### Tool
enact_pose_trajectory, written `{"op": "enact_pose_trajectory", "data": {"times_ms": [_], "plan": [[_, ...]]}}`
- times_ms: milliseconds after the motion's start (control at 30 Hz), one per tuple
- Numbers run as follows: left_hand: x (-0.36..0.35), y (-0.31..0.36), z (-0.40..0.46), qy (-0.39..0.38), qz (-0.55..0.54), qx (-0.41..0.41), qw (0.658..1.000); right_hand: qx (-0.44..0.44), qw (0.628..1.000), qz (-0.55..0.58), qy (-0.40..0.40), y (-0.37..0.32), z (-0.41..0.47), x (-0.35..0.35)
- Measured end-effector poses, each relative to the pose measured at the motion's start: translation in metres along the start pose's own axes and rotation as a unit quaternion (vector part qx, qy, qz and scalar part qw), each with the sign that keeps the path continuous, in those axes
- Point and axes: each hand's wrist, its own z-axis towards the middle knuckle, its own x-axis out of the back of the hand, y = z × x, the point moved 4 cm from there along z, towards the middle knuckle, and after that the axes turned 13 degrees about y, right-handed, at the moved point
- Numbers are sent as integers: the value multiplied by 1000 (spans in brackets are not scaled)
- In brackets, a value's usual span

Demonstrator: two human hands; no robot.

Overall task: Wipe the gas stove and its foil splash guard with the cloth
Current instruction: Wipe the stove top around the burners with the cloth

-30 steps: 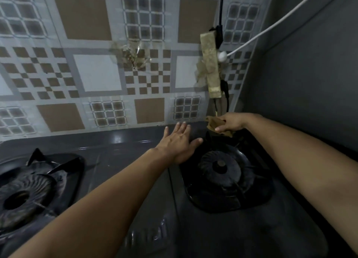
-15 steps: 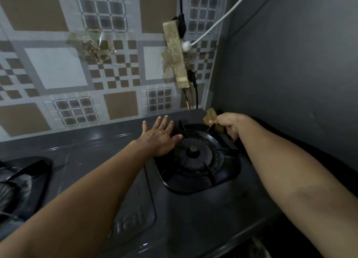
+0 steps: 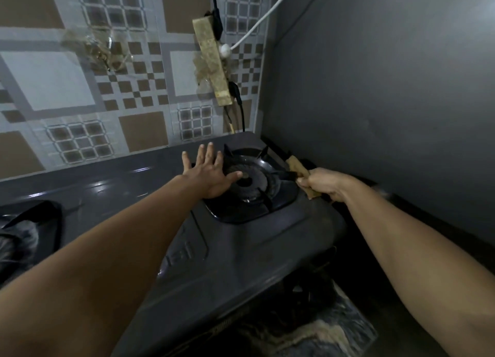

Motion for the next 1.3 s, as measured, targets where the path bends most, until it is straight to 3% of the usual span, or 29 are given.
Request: {"op": "enact_pose_trajectory", "data": {"times_ms": [133,200,300,367,467,600,833,933,1067,1167,1300], "plan": [[6,17,-29,53,-24,-37,998,114,992,-42,25,22,-47,1],[9,22,-44,70,-5,-52,996,146,976,-143,74,34,-69,-1],[18,25,-69,122,-9,-26,992,177,924,-316,126,36,-117,-20],[25,25,-81,158,-28,10,987,264,891,-334,161,17,-162,-48],[30,24,-91,153,-61,59,985,378,861,-294,172,-6,-214,-87],[33,20,-84,137,-91,68,984,340,872,-284,210,6,-196,-73],[33,9,-74,113,-98,74,986,154,913,-312,210,37,-116,-16],[32,8,-73,115,-90,60,987,223,890,-339,209,23,-134,-31],[34,9,-70,110,-74,59,989,370,876,-262,164,-2,-194,-78],[34,10,-69,108,-68,74,989,428,843,-267,187,5,-207,-90],[31,7,-68,113,-88,95,985,368,863,-204,281,38,-171,-57]]}}
